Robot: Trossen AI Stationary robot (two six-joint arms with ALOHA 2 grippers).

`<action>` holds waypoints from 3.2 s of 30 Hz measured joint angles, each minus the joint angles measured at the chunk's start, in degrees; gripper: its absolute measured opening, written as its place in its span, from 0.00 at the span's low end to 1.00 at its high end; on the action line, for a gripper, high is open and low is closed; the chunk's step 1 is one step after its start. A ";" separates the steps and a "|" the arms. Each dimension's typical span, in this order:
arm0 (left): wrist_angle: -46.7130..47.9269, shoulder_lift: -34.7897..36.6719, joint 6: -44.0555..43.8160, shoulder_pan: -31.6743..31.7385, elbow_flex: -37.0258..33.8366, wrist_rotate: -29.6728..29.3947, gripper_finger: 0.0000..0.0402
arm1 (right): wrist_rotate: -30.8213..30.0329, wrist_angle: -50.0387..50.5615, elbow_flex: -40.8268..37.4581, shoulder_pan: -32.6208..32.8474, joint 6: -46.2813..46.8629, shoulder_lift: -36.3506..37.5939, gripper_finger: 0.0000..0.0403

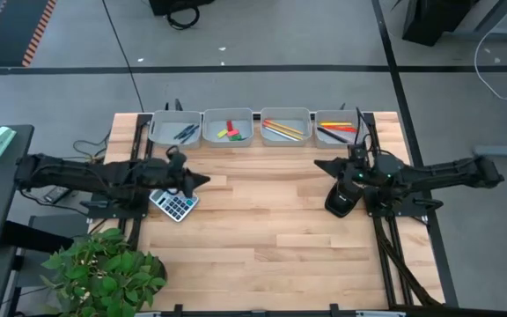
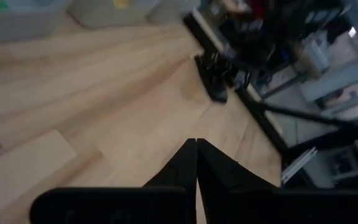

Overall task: Sort crayons/erasers/pens/pencils in bins
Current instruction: Return to Home Position

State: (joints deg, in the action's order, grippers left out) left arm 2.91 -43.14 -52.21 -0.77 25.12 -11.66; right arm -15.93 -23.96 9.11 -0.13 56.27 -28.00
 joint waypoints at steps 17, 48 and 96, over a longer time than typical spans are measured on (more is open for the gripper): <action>8.70 15.91 0.04 -6.52 -1.66 -12.17 0.02 | -0.56 13.28 -2.25 1.45 1.28 10.70 0.09; 21.04 43.17 3.81 -10.91 -9.78 -18.57 0.01 | -1.50 24.74 -2.17 1.41 4.08 16.82 0.09; -15.25 42.80 14.77 -11.09 -21.13 -9.09 0.19 | 0.51 12.64 -6.52 1.39 -14.46 16.72 0.09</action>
State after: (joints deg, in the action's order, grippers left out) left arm -12.33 -0.34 -37.44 -11.85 3.99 -20.75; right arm -15.41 -11.31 2.59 1.26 41.81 -11.29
